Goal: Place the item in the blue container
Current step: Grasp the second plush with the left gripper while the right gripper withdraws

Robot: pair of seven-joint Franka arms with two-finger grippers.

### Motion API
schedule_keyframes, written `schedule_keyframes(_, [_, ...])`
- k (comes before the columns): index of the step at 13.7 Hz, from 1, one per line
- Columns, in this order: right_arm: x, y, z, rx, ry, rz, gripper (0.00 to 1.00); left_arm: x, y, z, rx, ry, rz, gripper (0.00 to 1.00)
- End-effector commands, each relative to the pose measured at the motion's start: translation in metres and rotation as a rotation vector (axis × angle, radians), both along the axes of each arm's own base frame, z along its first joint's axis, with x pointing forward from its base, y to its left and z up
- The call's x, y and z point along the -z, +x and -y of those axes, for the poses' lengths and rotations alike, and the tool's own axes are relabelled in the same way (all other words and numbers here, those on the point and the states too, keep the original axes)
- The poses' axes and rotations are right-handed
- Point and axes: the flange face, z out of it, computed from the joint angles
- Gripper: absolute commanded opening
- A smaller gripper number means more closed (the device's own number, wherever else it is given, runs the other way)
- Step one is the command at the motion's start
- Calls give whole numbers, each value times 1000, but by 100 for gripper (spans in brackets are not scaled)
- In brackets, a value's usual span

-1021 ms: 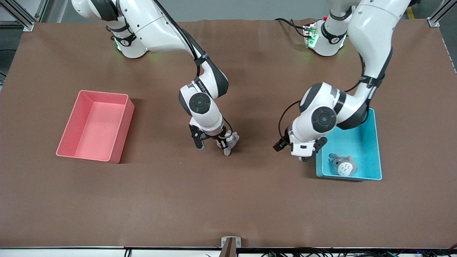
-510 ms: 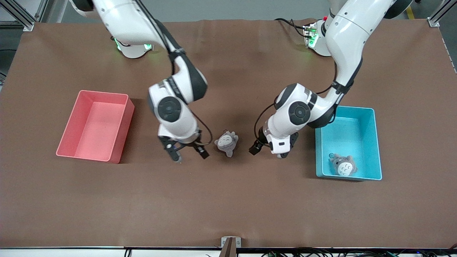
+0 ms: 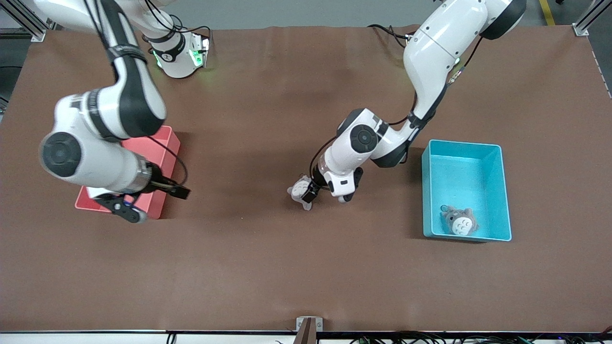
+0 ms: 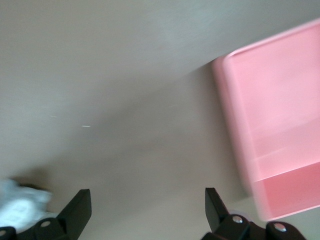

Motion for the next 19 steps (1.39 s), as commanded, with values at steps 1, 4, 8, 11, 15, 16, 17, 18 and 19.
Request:
schedule_keyframes(1, [-23, -17, 59, -167, -20, -10, 100, 10, 4, 13, -31, -36, 19, 100])
schedule_keyframes(4, [-40, -20, 132, -296, 22, 1, 100, 21, 5, 10, -30, -29, 24, 100])
schedule_keyframes(8, [-69, -23, 173, -342, -7, 22, 100, 34, 6, 5, -15, -9, 53, 73])
schedule_keyframes(11, [-91, -25, 181, -321, 3, 8, 100, 35, 11, -2, -19, 2, 59, 24])
schedule_keyframes(15, [-120, -27, 181, -313, 3, 16, 100, 14, 19, -11, 32, 69, 78, 0])
schedule_keyframes(16, [-121, -27, 180, -312, 2, 17, 100, -5, 22, -15, 56, 106, 84, 0])
schedule_keyframes(17, [-121, -26, 177, -318, 3, 17, 100, -29, 29, -27, 73, 149, 92, 0])
schedule_keyframes(18, [-121, -26, 174, -325, 4, 16, 100, -52, 39, -46, 92, 199, 95, 0])
schedule_keyframes(19, [-121, -27, 172, -322, 10, 15, 100, -78, 45, -61, 119, 232, 106, 0])
